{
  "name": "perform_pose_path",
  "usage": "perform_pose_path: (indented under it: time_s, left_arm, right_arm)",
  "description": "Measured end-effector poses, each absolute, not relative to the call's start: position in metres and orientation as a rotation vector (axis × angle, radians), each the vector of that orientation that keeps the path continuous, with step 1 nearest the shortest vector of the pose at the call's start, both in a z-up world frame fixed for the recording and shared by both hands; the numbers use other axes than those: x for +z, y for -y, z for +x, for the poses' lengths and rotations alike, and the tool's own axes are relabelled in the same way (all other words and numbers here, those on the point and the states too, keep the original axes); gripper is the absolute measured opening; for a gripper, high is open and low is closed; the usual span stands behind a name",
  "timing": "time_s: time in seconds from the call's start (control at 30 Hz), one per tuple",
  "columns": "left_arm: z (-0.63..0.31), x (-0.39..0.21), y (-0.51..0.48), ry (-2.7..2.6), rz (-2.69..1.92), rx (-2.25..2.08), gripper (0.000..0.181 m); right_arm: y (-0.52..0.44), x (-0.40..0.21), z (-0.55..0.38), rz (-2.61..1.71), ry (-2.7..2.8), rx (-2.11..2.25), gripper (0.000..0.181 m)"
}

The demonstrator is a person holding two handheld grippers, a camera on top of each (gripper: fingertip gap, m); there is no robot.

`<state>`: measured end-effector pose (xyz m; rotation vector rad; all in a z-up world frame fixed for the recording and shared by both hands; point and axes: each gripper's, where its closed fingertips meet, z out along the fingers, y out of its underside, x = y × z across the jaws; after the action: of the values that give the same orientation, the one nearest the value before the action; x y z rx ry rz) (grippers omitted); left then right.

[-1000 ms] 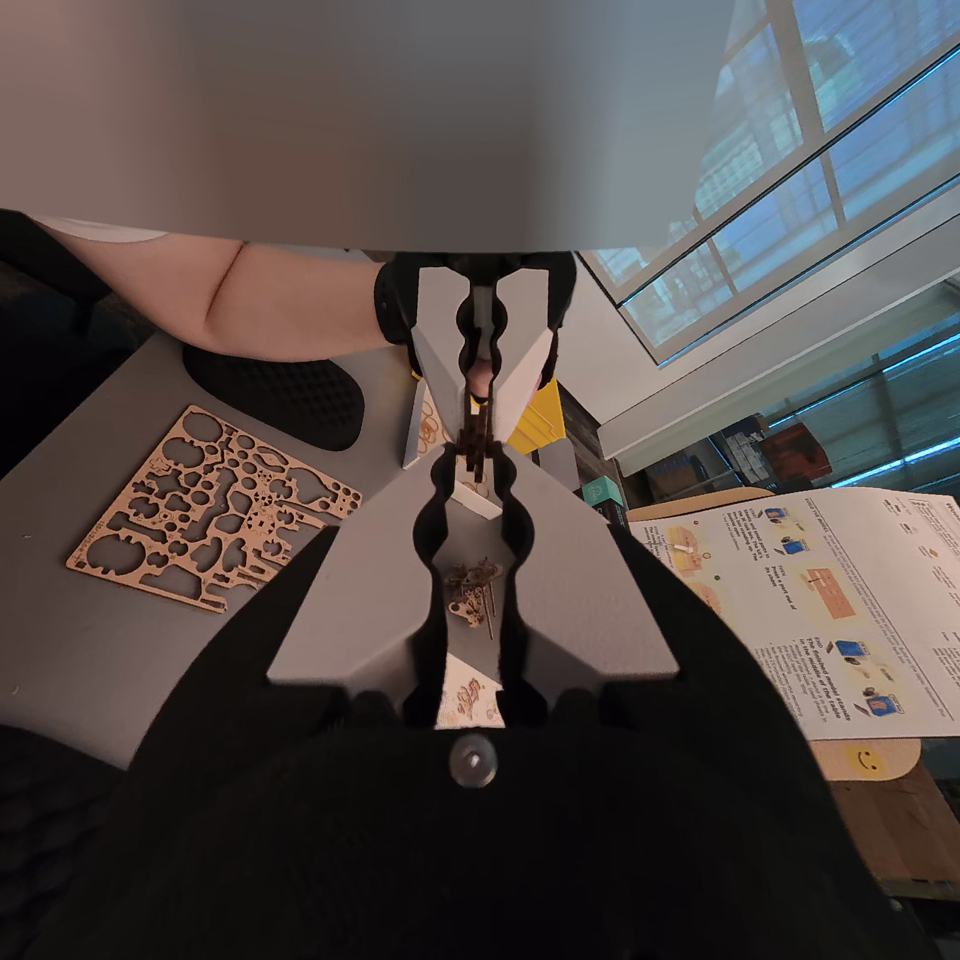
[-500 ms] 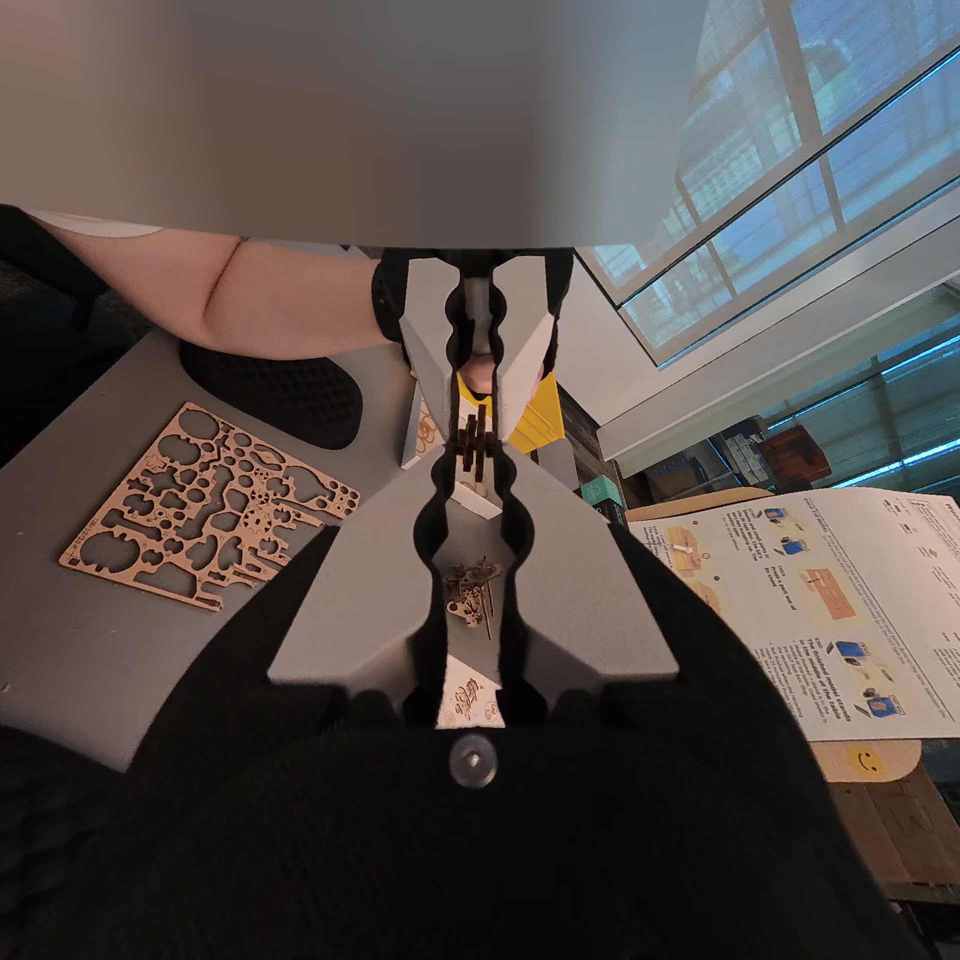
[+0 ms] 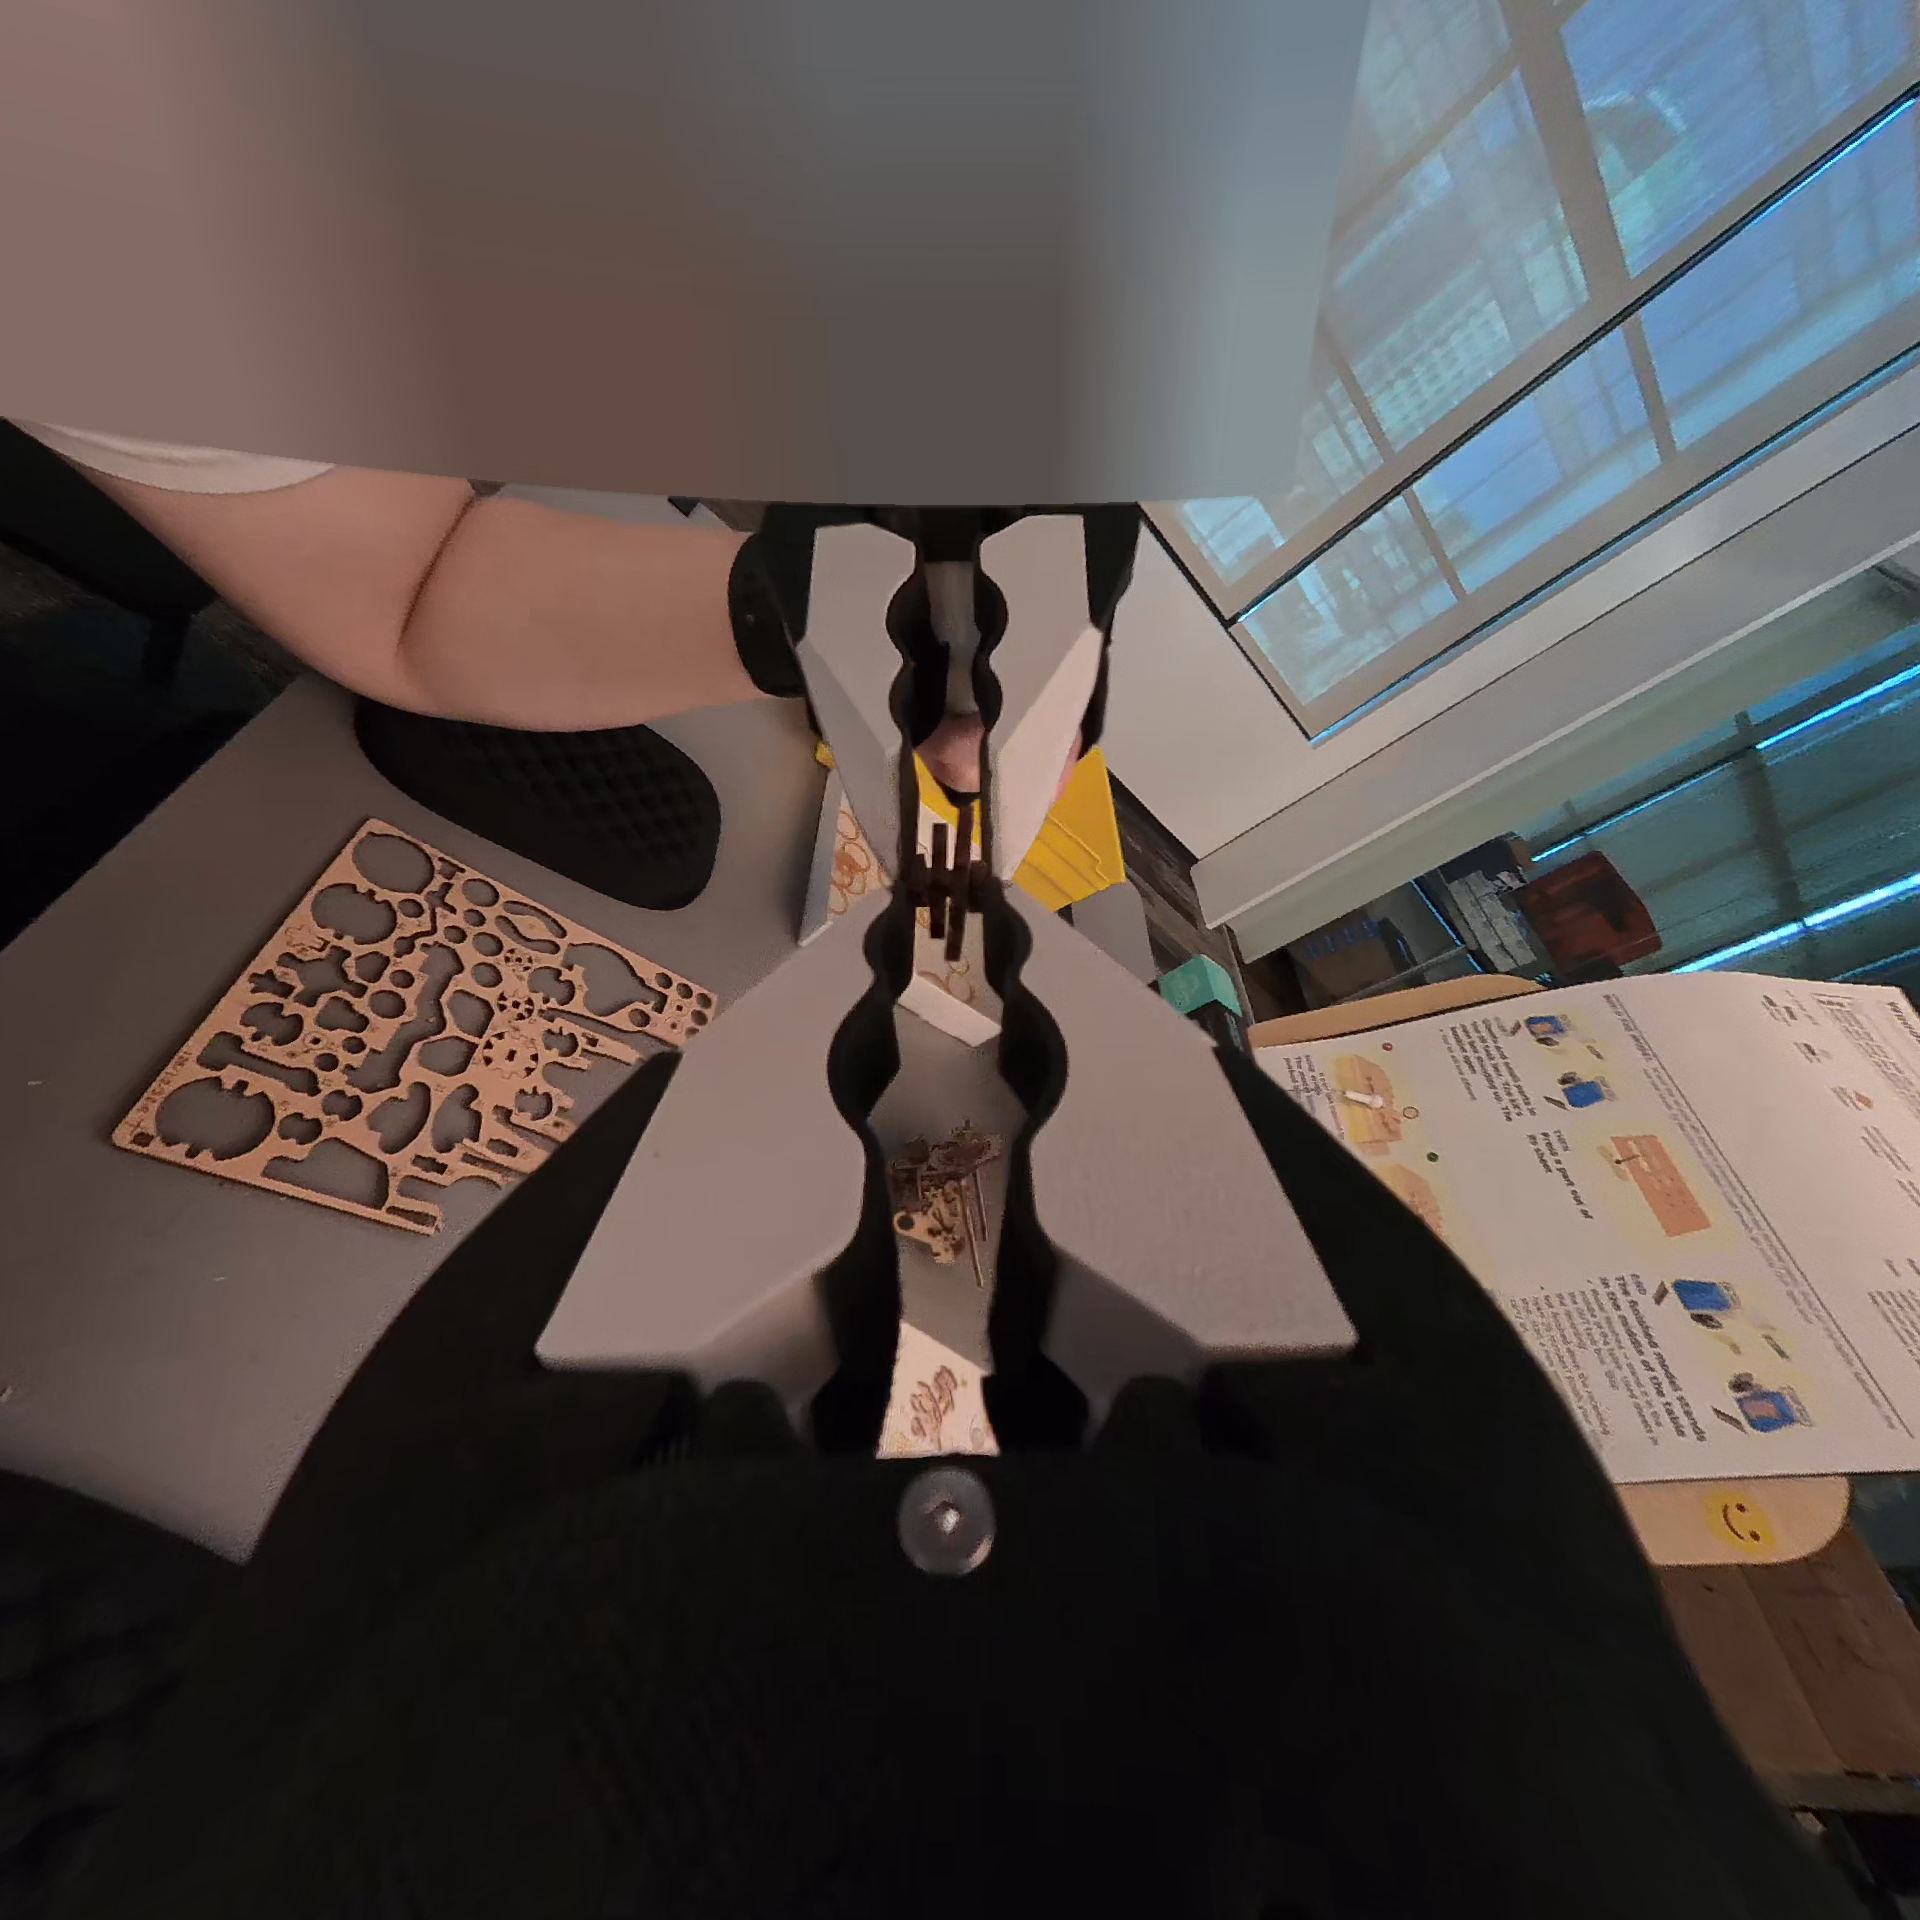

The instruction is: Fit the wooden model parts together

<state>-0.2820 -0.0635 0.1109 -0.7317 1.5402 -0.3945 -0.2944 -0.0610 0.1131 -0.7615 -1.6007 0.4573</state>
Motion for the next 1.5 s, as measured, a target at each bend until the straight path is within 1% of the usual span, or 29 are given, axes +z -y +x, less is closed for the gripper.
perform_pose_path:
  time_s: [0.2, 0.27, 0.67, 0.8, 0.97, 1.3, 1.5]
  left_arm:
    - [-0.280, 0.106, 0.068, -1.579, -0.688, -0.283, 0.011]
    - [-0.279, 0.105, 0.071, -1.593, -0.676, -0.268, 0.011]
    - [-0.277, 0.094, 0.065, -1.661, -0.757, -0.252, 0.011]
    - [-0.277, 0.097, 0.066, -1.653, -0.766, -0.260, 0.010]
    - [-0.272, 0.112, 0.068, -1.513, -0.725, -0.249, 0.011]
    - [-0.266, 0.124, 0.088, -1.486, -0.634, -0.270, 0.011]
    - [-0.264, 0.122, 0.089, -1.524, -0.658, -0.262, 0.011]
  right_arm:
    - [0.069, 0.108, -0.292, -0.741, 1.649, 0.421, 0.016]
    - [0.071, 0.108, -0.292, -0.730, 1.658, 0.410, 0.013]
    - [0.065, 0.097, -0.289, -0.727, 1.705, 0.337, 0.011]
    - [0.064, 0.100, -0.290, -0.716, 1.687, 0.333, 0.012]
    - [0.068, 0.114, -0.284, -0.658, 1.625, 0.377, 0.012]
    - [0.087, 0.126, -0.279, -0.600, 1.609, 0.419, 0.013]
    - [0.087, 0.124, -0.277, -0.592, 1.616, 0.368, 0.012]
